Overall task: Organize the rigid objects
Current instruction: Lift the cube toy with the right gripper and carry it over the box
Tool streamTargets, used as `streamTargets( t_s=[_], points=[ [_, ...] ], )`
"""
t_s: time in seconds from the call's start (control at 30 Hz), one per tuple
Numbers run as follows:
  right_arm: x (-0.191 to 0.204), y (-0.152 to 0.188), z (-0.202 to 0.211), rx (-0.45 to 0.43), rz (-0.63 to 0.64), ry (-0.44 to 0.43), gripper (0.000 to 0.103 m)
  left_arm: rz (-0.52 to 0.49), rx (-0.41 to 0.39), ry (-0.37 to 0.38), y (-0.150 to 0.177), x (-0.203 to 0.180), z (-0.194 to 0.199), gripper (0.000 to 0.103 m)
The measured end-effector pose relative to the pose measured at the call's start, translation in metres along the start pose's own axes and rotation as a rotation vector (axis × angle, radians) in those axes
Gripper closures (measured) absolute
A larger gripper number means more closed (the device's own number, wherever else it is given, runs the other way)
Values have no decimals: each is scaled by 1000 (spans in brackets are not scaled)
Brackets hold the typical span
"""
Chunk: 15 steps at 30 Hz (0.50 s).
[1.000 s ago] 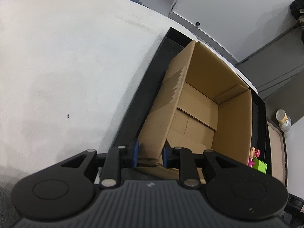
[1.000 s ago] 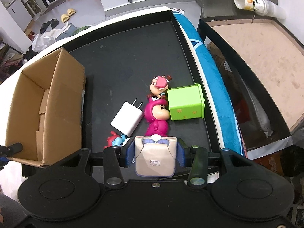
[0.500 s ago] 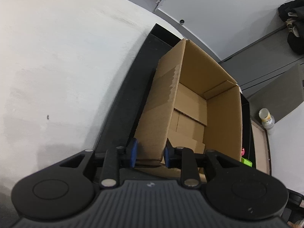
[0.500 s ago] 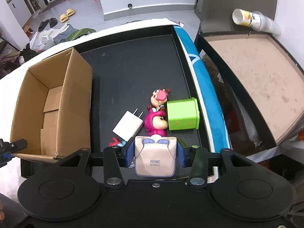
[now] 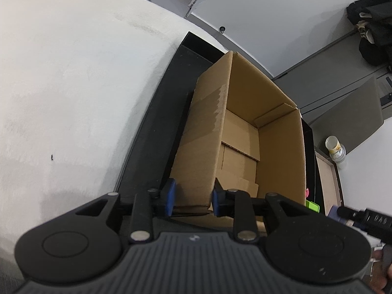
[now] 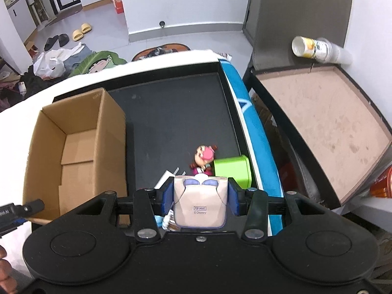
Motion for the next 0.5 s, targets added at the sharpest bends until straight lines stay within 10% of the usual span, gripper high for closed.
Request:
streamTargets(
  t_s=[0.5],
  points=[
    [52,-21,25,-64,78,-42,59,-53,-31,-26,-2,-8,2,77]
  ],
)
Point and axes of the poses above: each gripper's, at about its wrist camera, not at the fingertips, and z roughly against the way its jaws point, x to its left, y to its underside, the point moved 3 cm from there along -z, roughly the way its jaws point, and after that the axes turned 7 degrees about x, right-handed, at the moved point
